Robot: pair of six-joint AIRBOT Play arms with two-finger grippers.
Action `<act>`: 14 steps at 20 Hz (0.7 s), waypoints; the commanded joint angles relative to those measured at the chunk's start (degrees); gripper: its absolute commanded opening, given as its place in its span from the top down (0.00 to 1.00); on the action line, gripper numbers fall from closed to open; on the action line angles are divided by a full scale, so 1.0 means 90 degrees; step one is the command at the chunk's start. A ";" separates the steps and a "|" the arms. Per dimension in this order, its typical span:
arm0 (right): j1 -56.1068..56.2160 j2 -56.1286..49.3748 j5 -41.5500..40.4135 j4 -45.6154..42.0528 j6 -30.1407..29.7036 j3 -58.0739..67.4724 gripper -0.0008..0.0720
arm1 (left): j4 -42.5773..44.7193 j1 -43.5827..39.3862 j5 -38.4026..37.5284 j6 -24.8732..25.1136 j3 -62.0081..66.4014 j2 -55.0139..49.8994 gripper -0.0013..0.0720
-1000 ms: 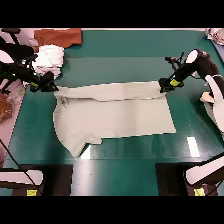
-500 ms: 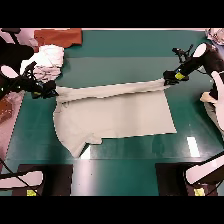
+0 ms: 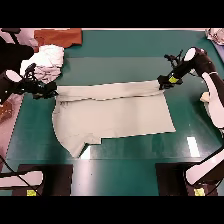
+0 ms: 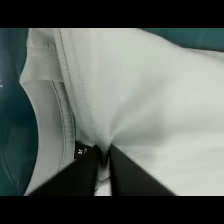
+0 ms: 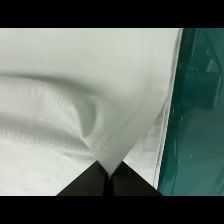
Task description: Fold the shirts.
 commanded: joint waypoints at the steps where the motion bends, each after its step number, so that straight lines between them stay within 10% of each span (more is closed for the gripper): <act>1: -0.0109 0.0068 0.0136 -0.0032 0.0000 0.0007 0.66 | -0.0005 0.0007 0.0032 -0.0002 -0.0005 -0.0029 0.41; 4: -0.0340 0.0321 0.0192 -0.0024 -0.0002 0.0007 0.20 | 0.0010 0.0012 -0.0185 0.0005 0.0284 -0.0017 0.36; 14: -0.1392 0.2025 0.0267 0.1168 -0.0702 -0.1542 0.20 | 0.0835 0.0012 -0.1974 -0.0015 -0.0187 0.1739 0.36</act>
